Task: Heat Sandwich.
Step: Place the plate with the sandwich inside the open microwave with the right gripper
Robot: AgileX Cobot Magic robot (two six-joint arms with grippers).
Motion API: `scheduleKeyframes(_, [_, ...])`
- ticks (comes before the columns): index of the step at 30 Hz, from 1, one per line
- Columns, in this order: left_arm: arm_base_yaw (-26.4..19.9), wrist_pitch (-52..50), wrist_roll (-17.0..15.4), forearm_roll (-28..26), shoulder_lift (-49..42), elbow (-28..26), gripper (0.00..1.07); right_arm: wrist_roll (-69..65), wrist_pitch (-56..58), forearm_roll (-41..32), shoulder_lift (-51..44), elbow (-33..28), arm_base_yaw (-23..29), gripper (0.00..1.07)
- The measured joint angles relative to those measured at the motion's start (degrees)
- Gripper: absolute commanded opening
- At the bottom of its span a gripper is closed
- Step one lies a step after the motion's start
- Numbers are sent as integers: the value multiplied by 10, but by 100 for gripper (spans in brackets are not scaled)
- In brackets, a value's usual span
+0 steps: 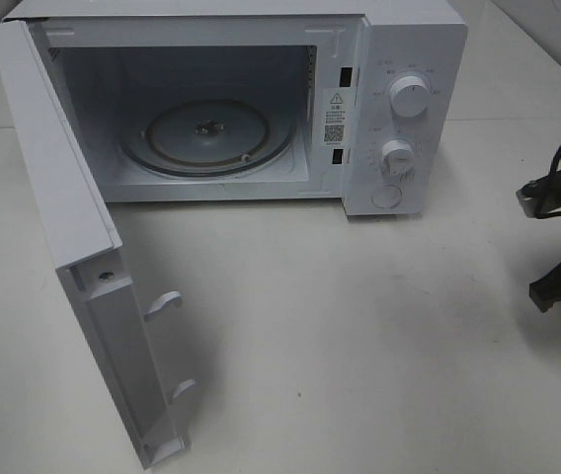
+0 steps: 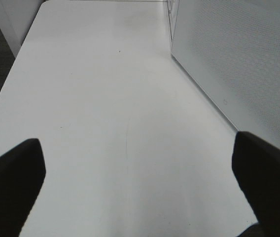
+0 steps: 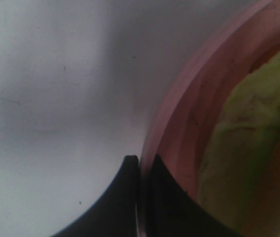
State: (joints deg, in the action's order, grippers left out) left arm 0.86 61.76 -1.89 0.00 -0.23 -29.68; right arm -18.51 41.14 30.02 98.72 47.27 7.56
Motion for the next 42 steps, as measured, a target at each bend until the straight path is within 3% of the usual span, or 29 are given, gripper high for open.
scheduleKeyframes(9, [0,0,0,0,0,0,98,0,46,-18,-54,0,1,0])
scheduleKeyframes(14, [0,0,0,0,0,0,98,2,72,-30,-84,0,26,0])
scheduleKeyframes(42, [0,0,0,0,0,0,98,52,124,-59,-135,0,282,0])
